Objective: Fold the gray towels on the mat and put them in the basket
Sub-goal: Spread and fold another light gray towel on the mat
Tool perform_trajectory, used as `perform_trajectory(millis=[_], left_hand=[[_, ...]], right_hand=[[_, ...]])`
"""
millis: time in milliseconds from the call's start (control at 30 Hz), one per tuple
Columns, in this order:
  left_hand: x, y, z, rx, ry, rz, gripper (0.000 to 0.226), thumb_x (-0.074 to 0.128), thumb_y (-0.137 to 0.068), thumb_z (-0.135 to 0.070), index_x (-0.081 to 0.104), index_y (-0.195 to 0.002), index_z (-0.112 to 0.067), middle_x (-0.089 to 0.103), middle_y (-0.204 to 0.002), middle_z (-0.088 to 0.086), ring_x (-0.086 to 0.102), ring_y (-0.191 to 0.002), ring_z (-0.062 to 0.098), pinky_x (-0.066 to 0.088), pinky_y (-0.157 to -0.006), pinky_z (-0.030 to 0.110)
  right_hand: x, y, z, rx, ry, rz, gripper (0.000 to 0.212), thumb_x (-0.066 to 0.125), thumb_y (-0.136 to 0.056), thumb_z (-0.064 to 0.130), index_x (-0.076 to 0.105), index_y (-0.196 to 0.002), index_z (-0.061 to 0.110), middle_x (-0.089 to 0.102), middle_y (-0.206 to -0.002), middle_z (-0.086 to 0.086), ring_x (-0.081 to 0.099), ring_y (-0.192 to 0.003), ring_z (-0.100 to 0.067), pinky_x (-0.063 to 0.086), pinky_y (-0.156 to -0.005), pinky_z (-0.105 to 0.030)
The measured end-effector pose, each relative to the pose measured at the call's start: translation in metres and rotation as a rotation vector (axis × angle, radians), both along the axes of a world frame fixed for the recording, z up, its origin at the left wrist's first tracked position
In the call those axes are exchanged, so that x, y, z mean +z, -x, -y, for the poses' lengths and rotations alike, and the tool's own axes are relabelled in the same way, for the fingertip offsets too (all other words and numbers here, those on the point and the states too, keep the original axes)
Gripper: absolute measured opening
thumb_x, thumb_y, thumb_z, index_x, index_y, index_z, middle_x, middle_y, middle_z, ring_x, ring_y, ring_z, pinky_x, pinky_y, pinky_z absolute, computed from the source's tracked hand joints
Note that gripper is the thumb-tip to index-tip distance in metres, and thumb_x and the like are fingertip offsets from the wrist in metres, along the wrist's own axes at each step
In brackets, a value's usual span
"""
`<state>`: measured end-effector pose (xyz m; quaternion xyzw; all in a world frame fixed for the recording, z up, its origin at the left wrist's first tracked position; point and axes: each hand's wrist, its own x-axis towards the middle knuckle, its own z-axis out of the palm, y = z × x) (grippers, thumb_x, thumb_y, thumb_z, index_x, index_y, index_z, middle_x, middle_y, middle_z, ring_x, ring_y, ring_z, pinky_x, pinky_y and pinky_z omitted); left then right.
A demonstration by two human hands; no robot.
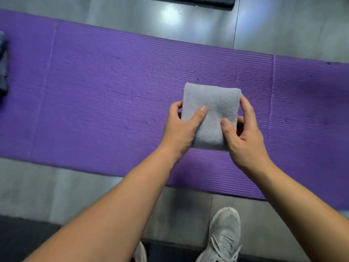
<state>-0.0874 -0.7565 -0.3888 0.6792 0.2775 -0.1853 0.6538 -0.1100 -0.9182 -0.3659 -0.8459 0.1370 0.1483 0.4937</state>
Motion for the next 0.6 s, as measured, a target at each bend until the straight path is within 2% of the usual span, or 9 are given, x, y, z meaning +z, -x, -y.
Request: perform_trajectory(millis=[167, 267, 367, 500, 567, 600], left_hand=[[0.107, 0.027, -0.064, 0.015, 0.021, -0.013, 0.051, 0.077, -0.081, -0.047, 0.057, -0.118, -0.018, 0.071, -0.106, -0.004, 0.069, -0.088, 0.003, 0.054, -0.079, 0.028], [0.172, 0.048, -0.106, 0.047, 0.030, -0.019, 0.057, 0.074, -0.074, -0.054, 0.057, -0.116, -0.020, 0.072, -0.105, -0.005, 0.070, -0.089, 0.005, 0.056, -0.081, 0.029], [0.231, 0.075, -0.152, 0.129, 0.026, -0.025, 0.055, 0.072, -0.074, -0.054, 0.057, -0.117, -0.021, 0.072, -0.106, -0.006, 0.070, -0.092, 0.003, 0.056, -0.080, 0.026], [0.293, 0.109, -0.218, 0.274, 0.021, -0.053, 0.053, 0.072, -0.074, -0.055, 0.058, -0.116, -0.026, 0.073, -0.105, -0.011, 0.071, -0.095, 0.004, 0.053, -0.080, 0.026], [0.315, 0.117, -0.256, 0.322, 0.007, -0.054, 0.047, 0.071, -0.075, -0.053, 0.059, -0.114, -0.029, 0.073, -0.103, -0.015, 0.071, -0.094, 0.002, 0.053, -0.080, 0.026], [0.324, 0.121, -0.276, 0.337, 0.004, -0.056, 0.046, 0.071, -0.076, -0.053, 0.059, -0.114, -0.030, 0.073, -0.102, -0.017, 0.071, -0.093, 0.002, 0.054, -0.080, 0.027]], right_hand=[[0.099, 0.018, -0.051, 0.071, -0.076, -0.026, 0.063, 0.055, -0.101, 0.040, 0.021, -0.151, 0.058, 0.066, -0.122, 0.013, 0.065, -0.110, -0.003, 0.055, -0.095, -0.040], [0.156, 0.031, -0.090, 0.114, -0.146, -0.038, 0.062, 0.055, -0.101, 0.039, 0.023, -0.152, 0.054, 0.065, -0.128, 0.010, 0.064, -0.116, -0.007, 0.052, -0.102, -0.047], [0.211, 0.041, -0.135, 0.194, -0.212, -0.072, 0.062, 0.055, -0.103, 0.032, 0.025, -0.154, 0.049, 0.064, -0.132, 0.012, 0.062, -0.120, -0.006, 0.049, -0.106, -0.048], [0.272, 0.045, -0.203, 0.354, -0.256, -0.132, 0.062, 0.054, -0.096, 0.048, 0.024, -0.148, 0.061, 0.056, -0.143, 0.014, 0.055, -0.131, -0.010, 0.047, -0.107, -0.053], [0.294, 0.042, -0.241, 0.432, -0.249, -0.130, 0.062, 0.053, -0.094, 0.049, 0.024, -0.147, 0.063, 0.055, -0.143, 0.017, 0.054, -0.130, -0.005, 0.049, -0.106, -0.047], [0.303, 0.040, -0.261, 0.465, -0.240, -0.117, 0.061, 0.053, -0.096, 0.047, 0.025, -0.148, 0.061, 0.056, -0.142, 0.017, 0.054, -0.128, -0.001, 0.049, -0.107, -0.039]])
